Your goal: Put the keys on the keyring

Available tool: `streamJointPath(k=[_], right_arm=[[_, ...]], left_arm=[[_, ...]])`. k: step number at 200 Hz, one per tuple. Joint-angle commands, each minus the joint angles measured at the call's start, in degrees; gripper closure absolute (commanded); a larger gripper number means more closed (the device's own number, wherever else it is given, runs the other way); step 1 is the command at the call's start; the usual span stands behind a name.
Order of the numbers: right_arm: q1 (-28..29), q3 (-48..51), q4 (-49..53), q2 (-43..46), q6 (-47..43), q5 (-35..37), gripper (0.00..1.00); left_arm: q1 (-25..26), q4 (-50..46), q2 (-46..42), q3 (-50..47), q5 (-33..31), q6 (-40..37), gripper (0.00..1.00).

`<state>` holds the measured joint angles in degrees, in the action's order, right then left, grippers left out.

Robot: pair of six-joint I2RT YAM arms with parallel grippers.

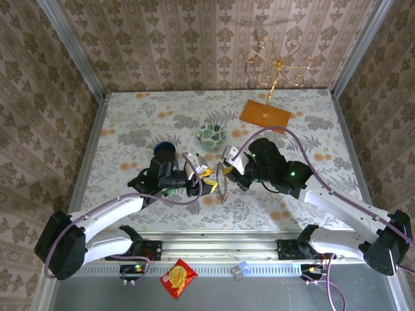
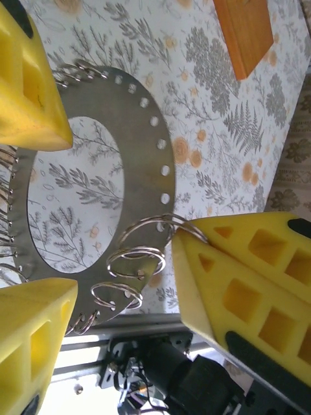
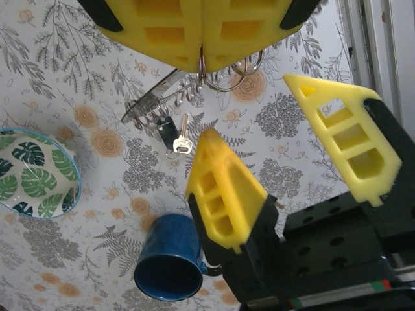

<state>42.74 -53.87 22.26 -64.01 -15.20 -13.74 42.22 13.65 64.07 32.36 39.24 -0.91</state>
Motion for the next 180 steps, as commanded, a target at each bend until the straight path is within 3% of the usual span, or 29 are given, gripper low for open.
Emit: streamJointPath(k=[1,87,180], right_arm=[[0.2,0.5,-2.9,0.5,-0.4,-2.2,1.00],[1.2,0.9,-4.3,-0.3,0.0,-2.5,1.00],[2.2,0.9,-4.8,-1.3,0.5,-0.8,1.00]], left_arm=[[-0.1,5.3,1.2,0.1,5.3,3.2,0.46],[0.9,8.8,3.7,0.2,8.9,3.6,0.46],[1.6,11.9,1.5,-1.3,8.4,2.6,0.59]])
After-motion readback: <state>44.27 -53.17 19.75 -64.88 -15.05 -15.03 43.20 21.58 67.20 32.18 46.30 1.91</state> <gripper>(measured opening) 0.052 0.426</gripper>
